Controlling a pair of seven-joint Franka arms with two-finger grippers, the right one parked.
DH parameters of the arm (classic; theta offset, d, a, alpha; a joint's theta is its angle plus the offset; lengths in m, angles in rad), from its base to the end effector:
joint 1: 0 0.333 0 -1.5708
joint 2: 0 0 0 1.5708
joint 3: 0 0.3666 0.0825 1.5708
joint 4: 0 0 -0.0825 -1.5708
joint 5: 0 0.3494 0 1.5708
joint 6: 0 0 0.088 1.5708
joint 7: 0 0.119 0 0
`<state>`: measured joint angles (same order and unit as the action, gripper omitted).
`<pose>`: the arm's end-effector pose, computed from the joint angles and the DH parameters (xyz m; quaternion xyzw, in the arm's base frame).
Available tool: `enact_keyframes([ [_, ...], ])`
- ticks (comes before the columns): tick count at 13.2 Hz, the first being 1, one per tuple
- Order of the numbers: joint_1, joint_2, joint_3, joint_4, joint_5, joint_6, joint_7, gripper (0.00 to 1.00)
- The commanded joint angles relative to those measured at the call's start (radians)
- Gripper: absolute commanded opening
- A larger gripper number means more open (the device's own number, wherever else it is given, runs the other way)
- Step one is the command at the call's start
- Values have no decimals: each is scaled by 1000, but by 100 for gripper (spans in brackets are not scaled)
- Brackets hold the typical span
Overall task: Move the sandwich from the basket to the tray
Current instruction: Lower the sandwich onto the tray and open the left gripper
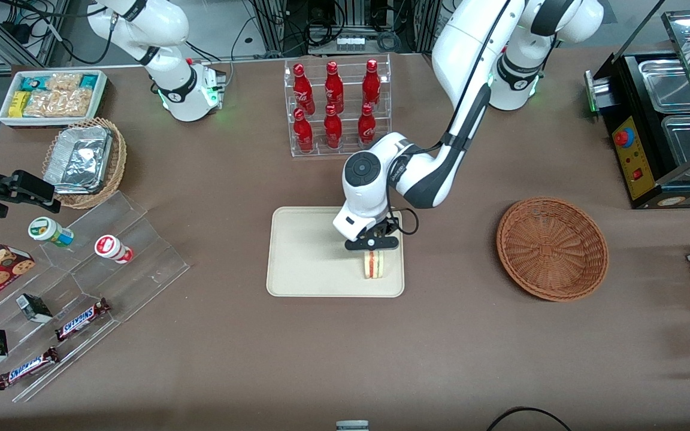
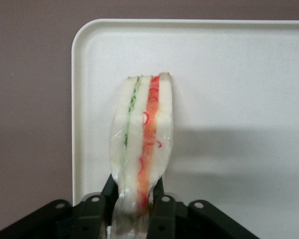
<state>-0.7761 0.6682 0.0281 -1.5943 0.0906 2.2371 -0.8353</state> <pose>0.5122 -0.4752 0.2894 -0.9989 -0.0123 -0.0224 0.0399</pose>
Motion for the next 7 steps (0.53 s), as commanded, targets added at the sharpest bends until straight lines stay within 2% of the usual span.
enact_keyframes([
  [1,-15,5,13,11,15,6,-14,100],
  [4,-3,-44,18,16,12,-36,-19,100],
  [7,30,-163,24,25,0,-186,-19,100],
])
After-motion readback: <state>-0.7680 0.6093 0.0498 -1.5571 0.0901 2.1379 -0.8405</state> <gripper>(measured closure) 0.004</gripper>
